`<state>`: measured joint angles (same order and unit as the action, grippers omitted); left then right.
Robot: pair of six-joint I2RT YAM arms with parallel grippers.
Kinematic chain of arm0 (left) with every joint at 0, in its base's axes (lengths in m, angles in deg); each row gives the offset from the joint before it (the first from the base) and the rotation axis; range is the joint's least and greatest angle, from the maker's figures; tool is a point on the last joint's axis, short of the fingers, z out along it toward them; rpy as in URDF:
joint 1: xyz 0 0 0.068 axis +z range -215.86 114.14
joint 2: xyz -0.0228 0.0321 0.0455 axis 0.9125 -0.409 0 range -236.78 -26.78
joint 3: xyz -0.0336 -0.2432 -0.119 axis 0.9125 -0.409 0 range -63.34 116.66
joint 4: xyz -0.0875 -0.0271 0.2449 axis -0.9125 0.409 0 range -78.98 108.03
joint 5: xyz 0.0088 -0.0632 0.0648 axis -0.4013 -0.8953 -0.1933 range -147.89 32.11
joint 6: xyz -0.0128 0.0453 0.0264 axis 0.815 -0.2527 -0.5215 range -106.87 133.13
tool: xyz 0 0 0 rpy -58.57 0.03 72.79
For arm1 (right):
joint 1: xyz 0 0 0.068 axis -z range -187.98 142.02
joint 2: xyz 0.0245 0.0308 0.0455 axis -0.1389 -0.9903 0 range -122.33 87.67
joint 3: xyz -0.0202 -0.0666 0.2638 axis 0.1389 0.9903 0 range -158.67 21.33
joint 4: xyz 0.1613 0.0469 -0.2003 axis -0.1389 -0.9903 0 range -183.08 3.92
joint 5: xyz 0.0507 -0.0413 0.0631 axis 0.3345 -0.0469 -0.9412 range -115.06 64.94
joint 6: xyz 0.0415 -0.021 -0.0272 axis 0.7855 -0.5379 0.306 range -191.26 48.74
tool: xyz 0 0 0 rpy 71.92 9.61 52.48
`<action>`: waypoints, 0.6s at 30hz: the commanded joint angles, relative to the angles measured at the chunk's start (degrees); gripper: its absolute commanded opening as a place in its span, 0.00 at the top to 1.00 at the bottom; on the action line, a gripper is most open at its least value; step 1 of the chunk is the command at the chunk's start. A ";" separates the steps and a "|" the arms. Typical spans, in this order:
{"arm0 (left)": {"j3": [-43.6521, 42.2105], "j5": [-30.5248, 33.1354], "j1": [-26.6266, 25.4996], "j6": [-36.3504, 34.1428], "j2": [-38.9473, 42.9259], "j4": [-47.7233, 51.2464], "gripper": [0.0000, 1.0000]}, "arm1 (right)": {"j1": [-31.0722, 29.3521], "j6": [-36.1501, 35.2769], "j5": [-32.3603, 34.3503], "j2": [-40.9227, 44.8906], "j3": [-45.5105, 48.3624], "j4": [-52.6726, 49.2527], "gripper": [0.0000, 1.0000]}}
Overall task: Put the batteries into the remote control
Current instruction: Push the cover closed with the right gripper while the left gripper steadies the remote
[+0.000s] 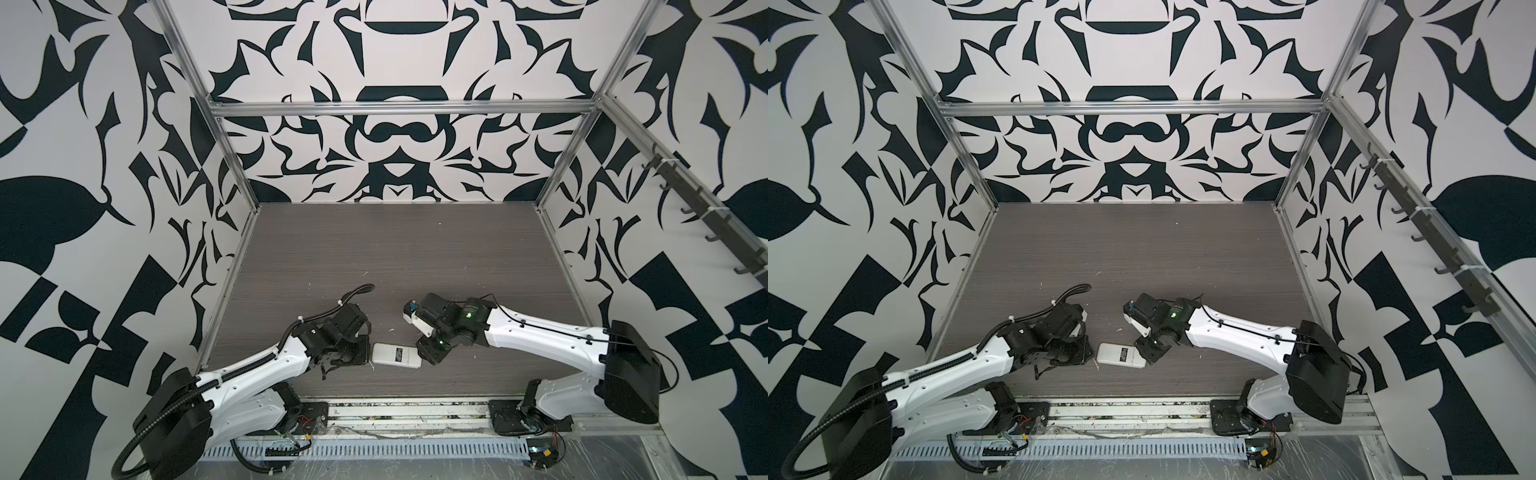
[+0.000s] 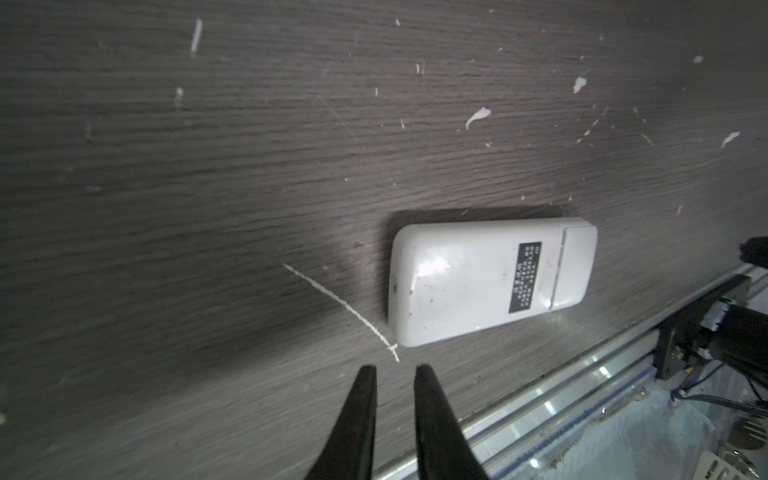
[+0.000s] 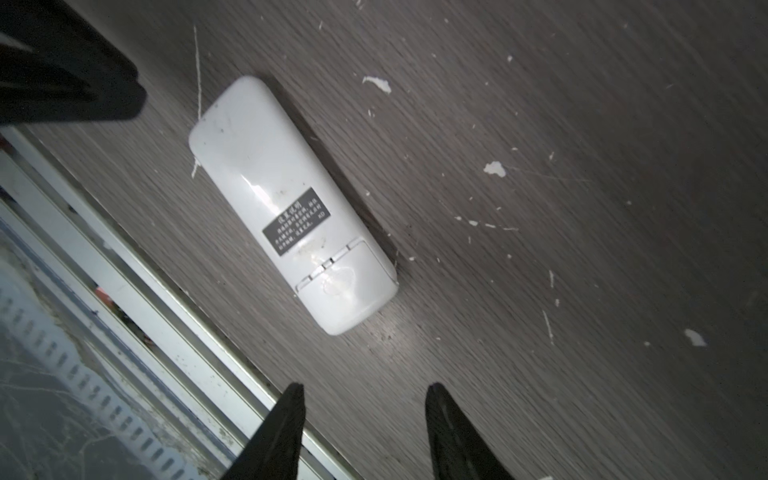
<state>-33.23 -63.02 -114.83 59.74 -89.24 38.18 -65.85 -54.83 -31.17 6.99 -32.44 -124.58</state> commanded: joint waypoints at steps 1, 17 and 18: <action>0.83 0.71 0.28 -0.82 -1.46 -0.11 0.78 | 0.03 2.29 -2.19 -0.98 0.91 4.00 0.53; 1.09 -1.42 0.37 -0.56 -4.62 -4.17 0.77 | 0.64 2.76 -3.30 -5.20 4.01 8.94 0.63; 1.01 -1.38 0.37 -0.56 -4.62 -4.23 0.77 | 0.81 2.83 -3.46 -5.25 4.32 9.39 0.63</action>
<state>-33.23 -63.85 -114.72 59.61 -93.65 34.62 -65.48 -52.93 -33.99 1.48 -28.88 -117.08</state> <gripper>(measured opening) 0.233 0.373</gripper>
